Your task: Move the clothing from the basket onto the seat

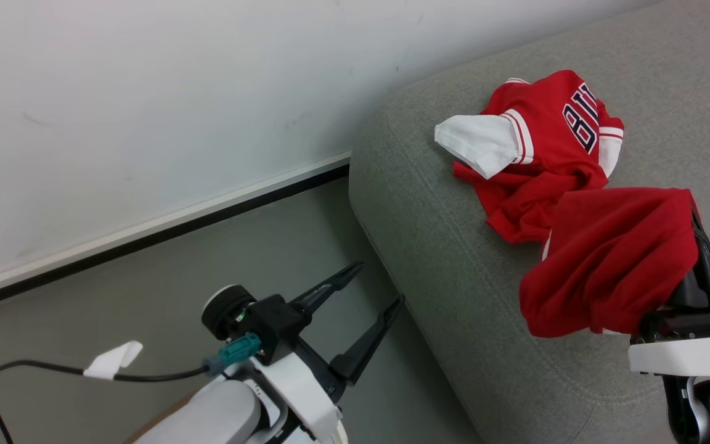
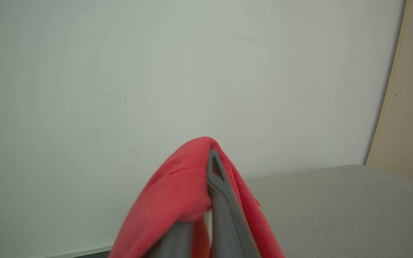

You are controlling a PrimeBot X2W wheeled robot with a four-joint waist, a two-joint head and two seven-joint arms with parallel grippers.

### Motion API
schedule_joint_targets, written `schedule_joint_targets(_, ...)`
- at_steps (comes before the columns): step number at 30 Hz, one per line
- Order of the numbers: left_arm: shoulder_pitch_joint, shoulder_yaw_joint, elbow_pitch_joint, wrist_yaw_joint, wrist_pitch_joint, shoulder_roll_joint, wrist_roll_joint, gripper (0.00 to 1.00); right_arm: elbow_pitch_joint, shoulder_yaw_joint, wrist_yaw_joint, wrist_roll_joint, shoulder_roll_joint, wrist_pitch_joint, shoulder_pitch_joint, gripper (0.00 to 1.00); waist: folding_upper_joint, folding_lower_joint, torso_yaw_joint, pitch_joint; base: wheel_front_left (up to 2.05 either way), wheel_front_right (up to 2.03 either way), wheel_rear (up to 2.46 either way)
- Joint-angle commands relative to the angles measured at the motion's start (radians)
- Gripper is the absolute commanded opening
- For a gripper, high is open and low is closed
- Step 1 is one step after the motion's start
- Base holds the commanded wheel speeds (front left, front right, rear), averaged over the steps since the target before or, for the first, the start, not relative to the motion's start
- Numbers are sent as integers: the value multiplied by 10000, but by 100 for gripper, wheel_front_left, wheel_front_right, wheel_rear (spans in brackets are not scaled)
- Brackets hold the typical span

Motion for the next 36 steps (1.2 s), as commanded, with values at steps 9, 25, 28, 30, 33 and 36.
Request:
schedule_joint_targets(9, -517, 191, -261, -175, 38, 476, 322, 100, -352, -805, -23, 510, -236, -30, -905, 0, -1, 0, 346, 1293, 0, 0, 0)
schedule_joint_targets(25, -1508, 950, -1520, -245, 425, 1961, 404, 100, 1999, -3851, -23, 643, -1704, 645, -4178, 0, -1, 0, 1943, 4796, 0, 0, 0)
schedule_joint_targets(28, -1491, 1004, -1430, -263, 338, 1963, 372, 100, 3125, -3856, -23, 113, -2179, 1442, -4457, 0, -1, 0, 2166, 4933, 0, 0, 0)
schedule_joint_targets(30, -1437, 1010, -1324, -279, 247, 1887, 339, 100, 3971, -3563, -23, -69, -2376, 2272, -4506, 0, -1, 0, 2296, 4902, 0, 0, 0)
schedule_joint_targets(33, -1325, 1055, -1142, -304, 154, 1789, 293, 100, 5123, -3025, -24, 33, -2746, 3793, -4467, 7, -1, 0, 2408, 4724, 0, 0, 0)
schedule_joint_targets(36, -1235, 1110, -952, -292, 80, 1651, 242, 100, 5826, -2549, -24, 231, -3064, 4900, -4323, 33, -1, 0, 2450, 4420, 0, 0, 0)
